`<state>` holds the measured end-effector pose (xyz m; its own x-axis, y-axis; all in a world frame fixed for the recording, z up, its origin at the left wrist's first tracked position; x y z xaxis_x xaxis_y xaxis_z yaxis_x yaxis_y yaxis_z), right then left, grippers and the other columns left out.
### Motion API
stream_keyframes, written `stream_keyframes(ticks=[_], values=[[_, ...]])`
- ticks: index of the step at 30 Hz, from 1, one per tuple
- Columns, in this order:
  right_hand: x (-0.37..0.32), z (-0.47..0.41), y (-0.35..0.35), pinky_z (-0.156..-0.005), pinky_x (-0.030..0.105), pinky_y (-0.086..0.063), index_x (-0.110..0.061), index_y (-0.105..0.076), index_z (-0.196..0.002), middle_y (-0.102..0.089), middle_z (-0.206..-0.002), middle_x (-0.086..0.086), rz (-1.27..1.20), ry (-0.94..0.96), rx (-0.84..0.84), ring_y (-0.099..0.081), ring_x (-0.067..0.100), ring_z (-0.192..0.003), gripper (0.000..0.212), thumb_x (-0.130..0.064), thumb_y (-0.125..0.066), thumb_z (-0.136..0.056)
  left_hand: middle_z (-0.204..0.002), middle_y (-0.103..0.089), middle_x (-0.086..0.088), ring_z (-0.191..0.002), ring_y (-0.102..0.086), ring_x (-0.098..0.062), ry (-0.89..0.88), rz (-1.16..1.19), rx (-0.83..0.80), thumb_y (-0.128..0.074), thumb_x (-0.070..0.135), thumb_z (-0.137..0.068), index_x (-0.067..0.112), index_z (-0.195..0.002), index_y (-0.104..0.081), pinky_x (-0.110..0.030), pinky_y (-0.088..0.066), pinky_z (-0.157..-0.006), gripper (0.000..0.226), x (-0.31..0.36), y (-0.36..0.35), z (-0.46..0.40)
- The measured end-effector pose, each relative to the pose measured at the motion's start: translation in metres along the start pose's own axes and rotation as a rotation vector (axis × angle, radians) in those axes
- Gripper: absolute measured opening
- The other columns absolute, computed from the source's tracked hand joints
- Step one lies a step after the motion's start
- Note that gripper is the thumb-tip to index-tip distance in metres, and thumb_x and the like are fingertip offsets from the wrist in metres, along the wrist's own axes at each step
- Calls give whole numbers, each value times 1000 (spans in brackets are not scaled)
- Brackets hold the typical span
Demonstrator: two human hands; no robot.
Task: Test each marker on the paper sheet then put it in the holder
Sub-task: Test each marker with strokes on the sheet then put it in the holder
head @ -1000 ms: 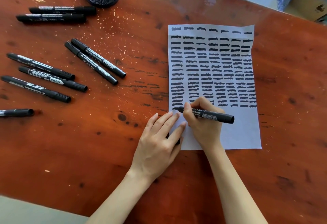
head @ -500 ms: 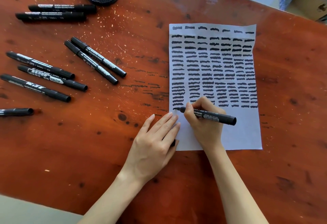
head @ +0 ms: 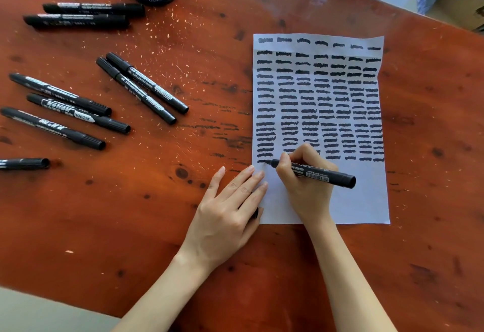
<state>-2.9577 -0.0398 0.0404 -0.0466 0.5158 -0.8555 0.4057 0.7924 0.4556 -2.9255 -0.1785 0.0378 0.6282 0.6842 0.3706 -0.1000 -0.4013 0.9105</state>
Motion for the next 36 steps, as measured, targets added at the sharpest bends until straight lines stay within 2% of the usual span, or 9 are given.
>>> stream_keyframes(ticks=[16,23,36], values=[[-2,0,0,-48,8,-26,-12,-38,-57,-32,-53,-20,-11,10,0,-33,-2,-45,28,-13,-52,-81,-132,-54,-5,-129,-44,-18,4,12,-19,-50,23,-91,12,-121,-60,-50,-37,-104,34,1,0,0],[-1,-1,3,-47,8,-25,-5,-39,-54,-32,-51,-18,-27,-20,30,-32,-2,-46,30,-13,-52,-80,-132,-55,-5,-129,-44,-18,4,15,-15,-50,23,-91,12,-121,-60,-50,-37,-104,33,0,0,0],[1,0,5,-47,8,-26,-5,-39,-54,-32,-51,-18,-31,-28,59,-33,-2,-46,30,-14,-51,-80,-132,-55,-5,-128,-45,-18,4,17,1,-50,23,-91,12,-120,-61,-50,-38,-103,33,0,0,0]])
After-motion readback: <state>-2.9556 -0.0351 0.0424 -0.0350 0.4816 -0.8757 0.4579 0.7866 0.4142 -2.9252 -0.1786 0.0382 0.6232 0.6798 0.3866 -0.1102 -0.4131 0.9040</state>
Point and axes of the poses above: each hand's wrist, its own z-axis away from the middle knuckle, its own y-axis out of the back of the hand, x = y × z, the point moved 8 cm from there along -z, towards the middle knuckle
